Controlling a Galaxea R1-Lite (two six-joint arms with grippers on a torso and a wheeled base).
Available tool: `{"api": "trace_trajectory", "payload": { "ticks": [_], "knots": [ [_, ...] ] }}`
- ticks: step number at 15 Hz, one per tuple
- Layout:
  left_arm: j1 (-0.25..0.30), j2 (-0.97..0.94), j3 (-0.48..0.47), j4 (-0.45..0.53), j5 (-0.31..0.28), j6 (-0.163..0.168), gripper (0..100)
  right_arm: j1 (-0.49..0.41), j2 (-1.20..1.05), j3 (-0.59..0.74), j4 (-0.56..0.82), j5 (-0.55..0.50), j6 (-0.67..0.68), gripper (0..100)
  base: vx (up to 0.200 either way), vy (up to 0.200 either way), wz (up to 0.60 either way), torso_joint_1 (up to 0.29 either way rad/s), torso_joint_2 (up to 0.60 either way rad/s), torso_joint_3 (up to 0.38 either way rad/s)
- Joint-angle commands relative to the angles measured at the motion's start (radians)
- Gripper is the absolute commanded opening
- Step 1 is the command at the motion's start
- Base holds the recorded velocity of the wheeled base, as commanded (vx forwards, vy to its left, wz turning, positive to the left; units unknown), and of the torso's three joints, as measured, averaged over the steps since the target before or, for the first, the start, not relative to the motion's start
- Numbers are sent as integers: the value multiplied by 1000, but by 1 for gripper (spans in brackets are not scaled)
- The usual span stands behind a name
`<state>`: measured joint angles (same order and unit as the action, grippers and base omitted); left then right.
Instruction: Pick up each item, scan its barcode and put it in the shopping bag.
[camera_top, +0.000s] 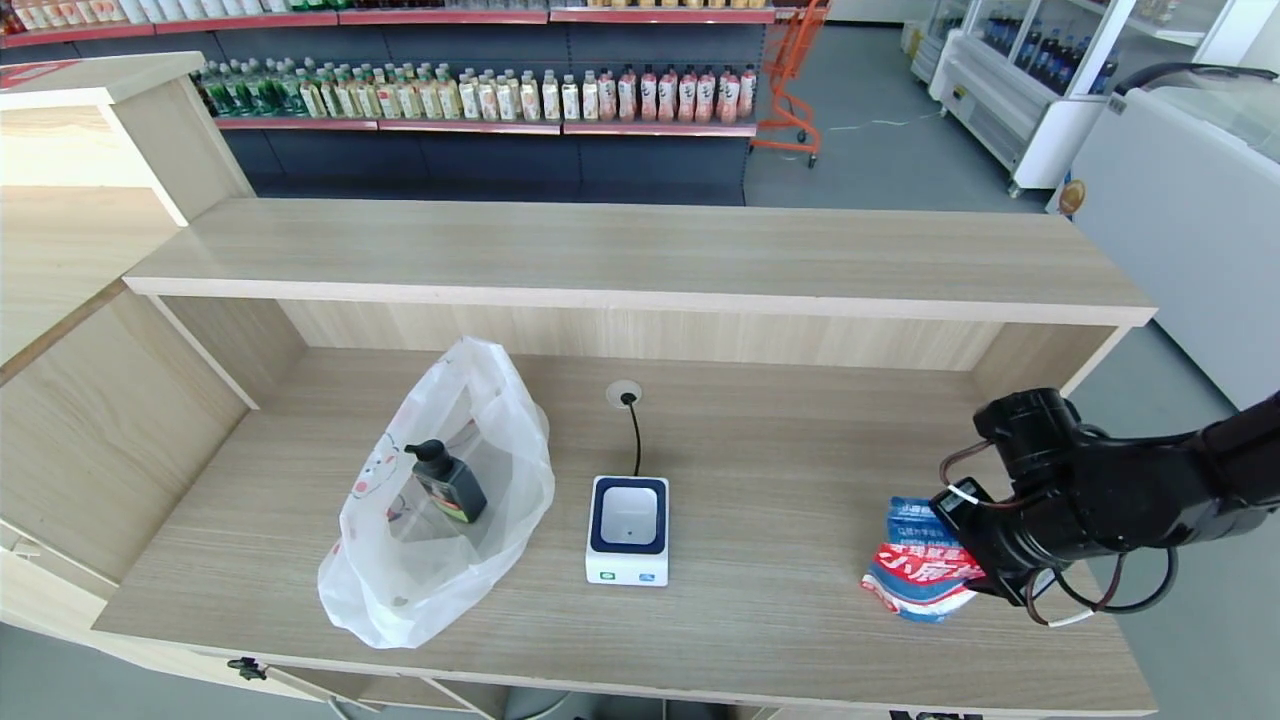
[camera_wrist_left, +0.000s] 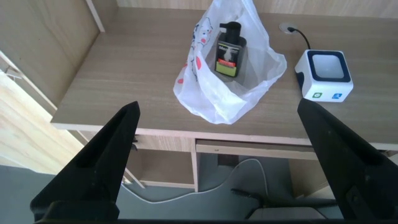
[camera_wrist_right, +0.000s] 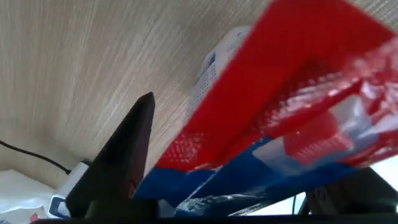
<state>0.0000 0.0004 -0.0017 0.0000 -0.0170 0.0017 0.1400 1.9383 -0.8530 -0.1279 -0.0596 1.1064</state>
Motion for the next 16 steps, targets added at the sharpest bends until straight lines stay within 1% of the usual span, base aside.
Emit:
{"api": "trace_trajectory", "payload": {
  "ticks": [1,5,9,10,11,12,13,15,16],
  "knots": [
    [0,0,0,0,0,0,100,21,36,-21,-1,-6,-2,0,0,0,0,0,0,0],
    [0,0,0,0,0,0,100,52,57,-29,-4,-42,-143,0,0,0,0,0,0,0],
    [0,0,0,0,0,0,100,70,5,-38,-118,-32,-230,0,0,0,0,0,0,0],
    [0,0,0,0,0,0,100,70,-16,-37,-119,-25,-267,0,0,0,0,0,0,0],
    [0,0,0,-2,0,0,100,69,-53,-32,-128,29,-339,0,0,0,0,0,0,0],
    [0,0,0,0,0,0,100,62,-107,-26,-139,126,-387,0,0,0,0,0,0,0],
    [0,0,0,0,0,0,100,36,-191,-17,-142,319,-487,0,0,0,0,0,0,0],
    [0,0,0,0,0,0,100,6,-272,6,-147,581,-657,0,0,0,0,0,0,0],
    [0,0,0,0,0,0,100,-14,-311,14,-145,725,-720,0,0,0,0,0,0,0]
  ]
}}
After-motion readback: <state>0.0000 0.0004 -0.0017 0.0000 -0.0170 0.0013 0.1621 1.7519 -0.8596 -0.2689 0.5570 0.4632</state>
